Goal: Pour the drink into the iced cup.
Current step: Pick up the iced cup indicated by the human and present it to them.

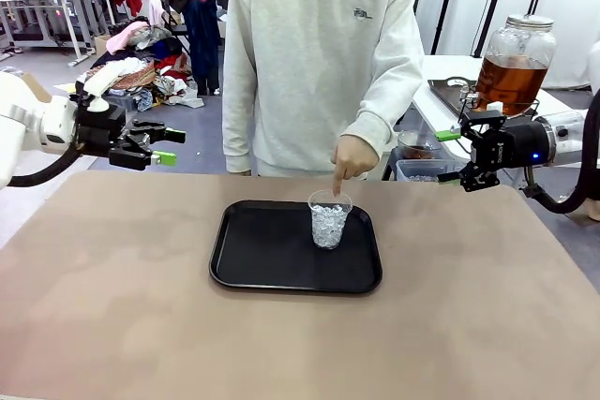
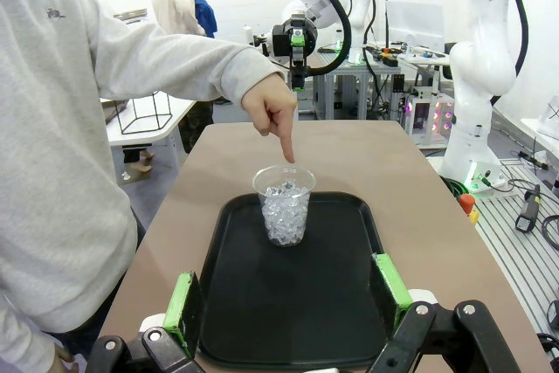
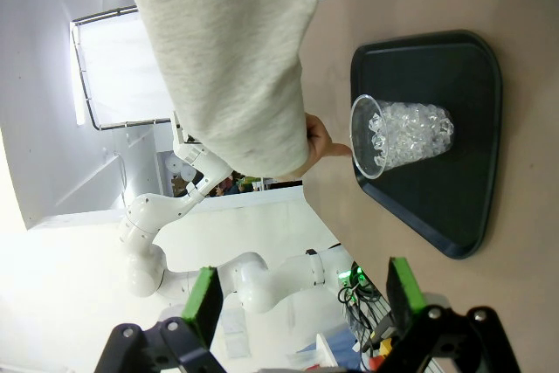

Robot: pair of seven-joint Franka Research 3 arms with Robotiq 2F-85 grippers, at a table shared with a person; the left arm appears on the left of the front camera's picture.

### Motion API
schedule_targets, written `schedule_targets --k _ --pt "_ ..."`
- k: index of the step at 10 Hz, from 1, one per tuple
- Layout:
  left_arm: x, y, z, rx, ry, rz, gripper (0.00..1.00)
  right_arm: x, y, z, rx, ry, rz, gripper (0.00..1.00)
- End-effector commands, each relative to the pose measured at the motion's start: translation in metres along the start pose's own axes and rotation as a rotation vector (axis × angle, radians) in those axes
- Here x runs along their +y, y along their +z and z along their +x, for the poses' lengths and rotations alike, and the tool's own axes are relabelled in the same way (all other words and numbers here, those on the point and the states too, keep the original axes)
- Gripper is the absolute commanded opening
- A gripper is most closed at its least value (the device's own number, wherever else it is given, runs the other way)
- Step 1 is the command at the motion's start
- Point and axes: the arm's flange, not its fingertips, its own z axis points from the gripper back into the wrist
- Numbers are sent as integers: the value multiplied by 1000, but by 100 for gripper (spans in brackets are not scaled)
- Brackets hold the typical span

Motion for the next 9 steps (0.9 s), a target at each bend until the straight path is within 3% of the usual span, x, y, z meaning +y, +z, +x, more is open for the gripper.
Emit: schedule_targets --k 1,2,5,9 --pt "-1 1 2 -5 -2 -2 100 2 1 1 -2 4 0 100" --pt "-1 1 2 -5 -2 -2 100 0 0 0 0 0 0 100" --pt "-1 1 2 -5 -2 -2 100 5 -3 0 23 175 -4 100" --pt "-1 1 2 -5 -2 -2 100 9 -10 5 67 531 -52 100"
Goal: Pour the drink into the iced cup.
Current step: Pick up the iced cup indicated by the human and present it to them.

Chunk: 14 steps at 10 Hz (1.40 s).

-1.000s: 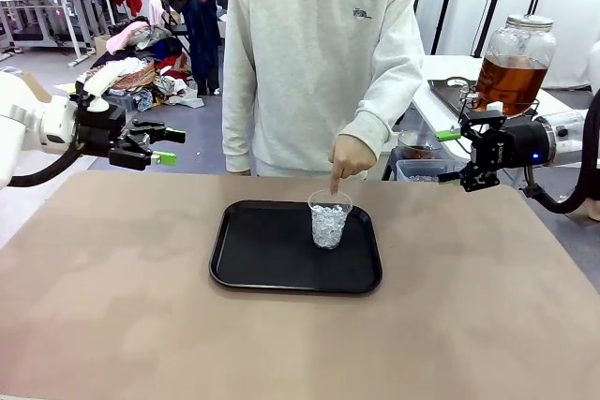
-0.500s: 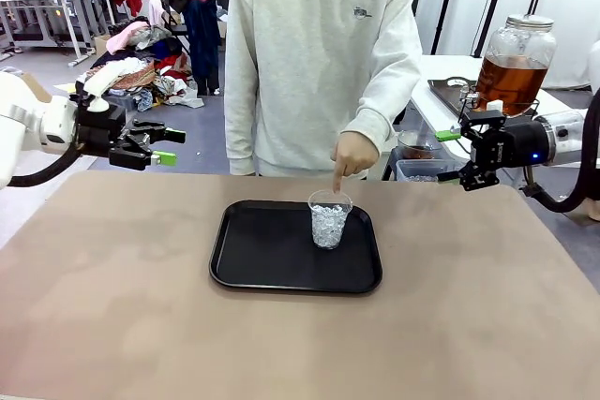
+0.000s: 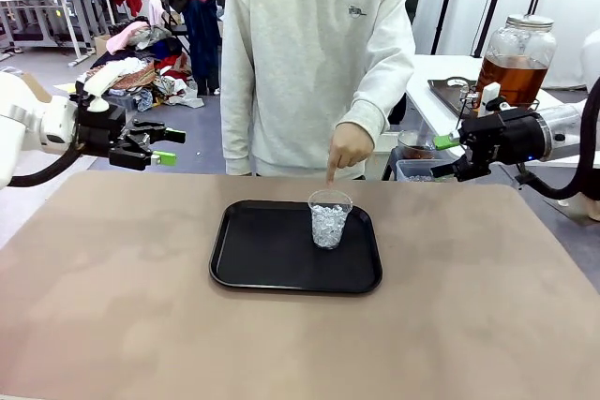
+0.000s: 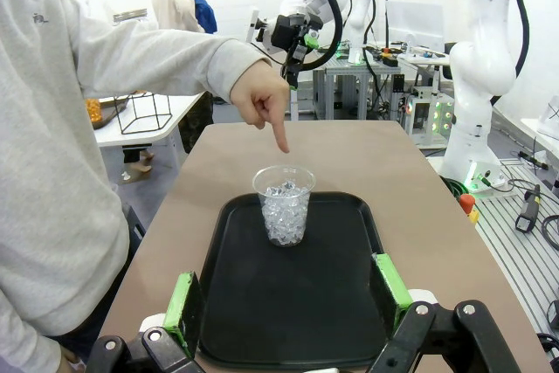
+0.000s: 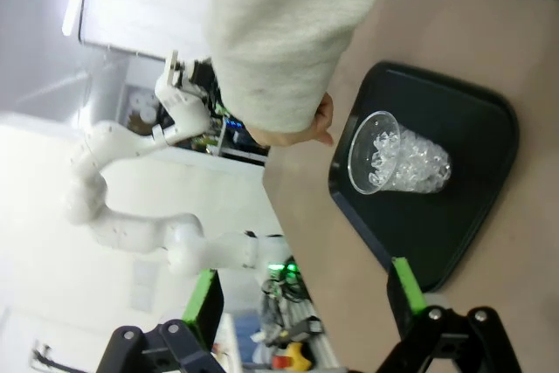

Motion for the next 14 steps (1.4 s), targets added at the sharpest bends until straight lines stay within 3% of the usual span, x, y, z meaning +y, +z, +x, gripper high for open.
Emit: schedule_targets --k 1,5,12,14 --pt "-1 1 2 -5 -2 -2 100 -5 -2 6 13 201 -35 100" --pt "-1 1 2 -5 -2 -2 100 -3 -11 15 9 408 -106 100" --pt "-1 1 2 -5 -2 -2 100 -3 -8 11 21 364 -89 100" --pt "-1 1 2 -5 -2 -2 100 -26 -25 11 31 605 -143 100"
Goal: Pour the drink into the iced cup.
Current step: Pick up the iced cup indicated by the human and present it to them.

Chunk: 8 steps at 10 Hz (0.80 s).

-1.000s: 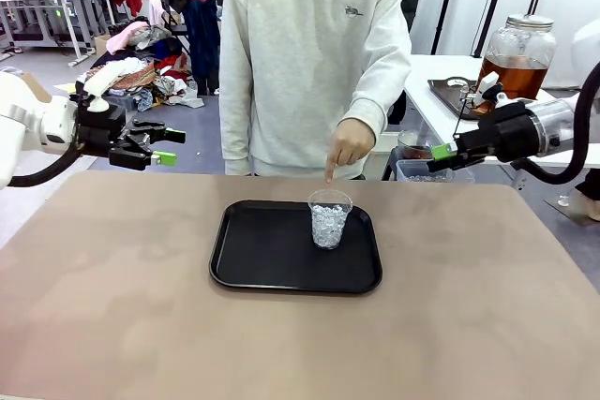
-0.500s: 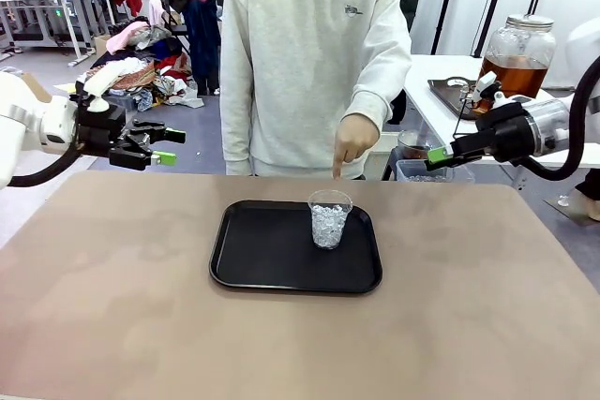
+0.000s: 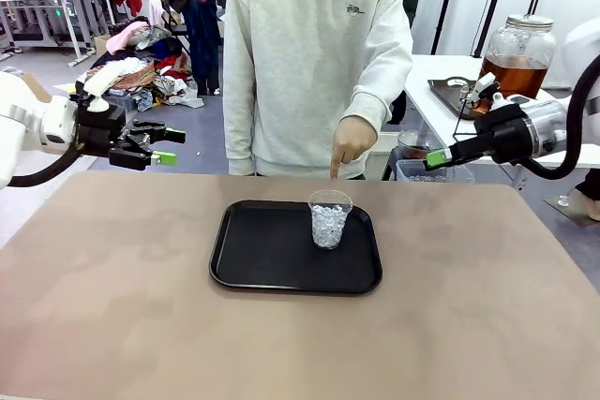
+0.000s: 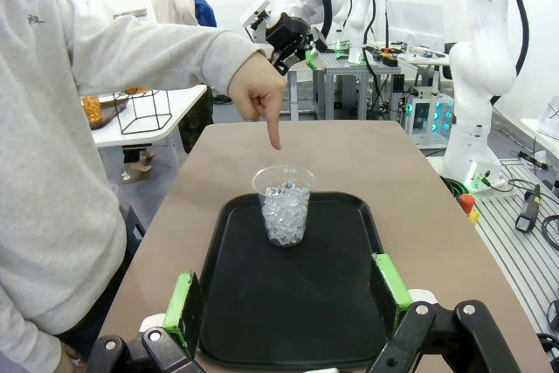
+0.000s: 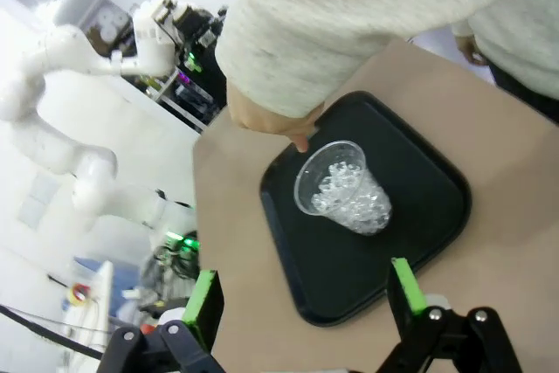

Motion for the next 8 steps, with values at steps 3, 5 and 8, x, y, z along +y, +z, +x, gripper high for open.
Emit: schedule_targets --k 3,5,8 --pt "-1 1 2 -5 -2 -2 100 -37 -44 -20 -26 401 -108 100" --pt "-1 1 2 -5 -2 -2 100 -46 -67 -31 -44 551 -114 100" --pt "-1 1 2 -5 -2 -2 100 -48 -97 -35 -62 663 -65 100"
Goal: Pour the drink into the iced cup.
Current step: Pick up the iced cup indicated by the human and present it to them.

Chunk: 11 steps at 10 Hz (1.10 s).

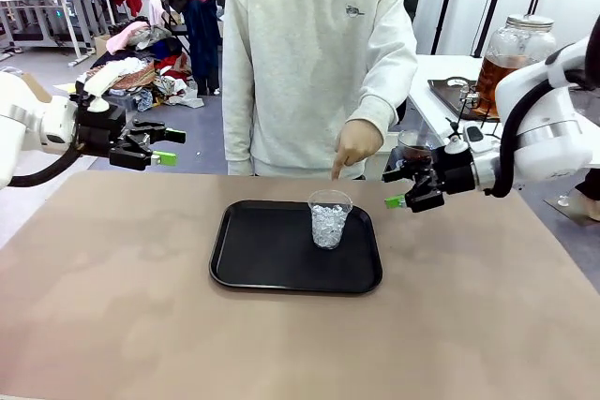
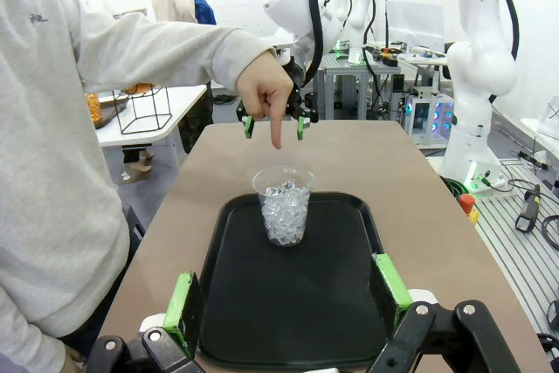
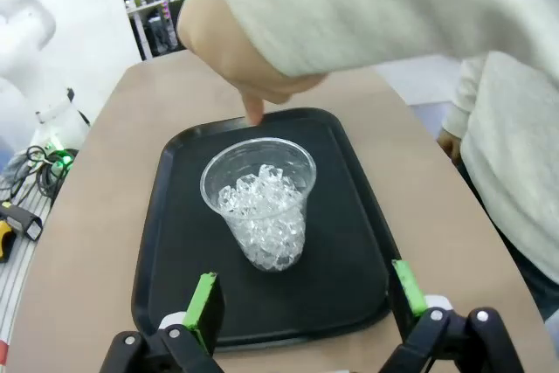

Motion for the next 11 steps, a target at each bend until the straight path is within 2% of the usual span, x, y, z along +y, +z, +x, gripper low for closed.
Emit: schedule_targets --k 1,8,11 --pt "-1 1 2 -5 -3 -2 100 2 -14 -6 -24 29 14 100" --pt "-1 1 2 -5 -3 -2 100 2 -9 -5 -3 7 21 100" --pt "-1 1 2 -5 -3 -2 100 -8 -23 -32 -106 67 68 100"
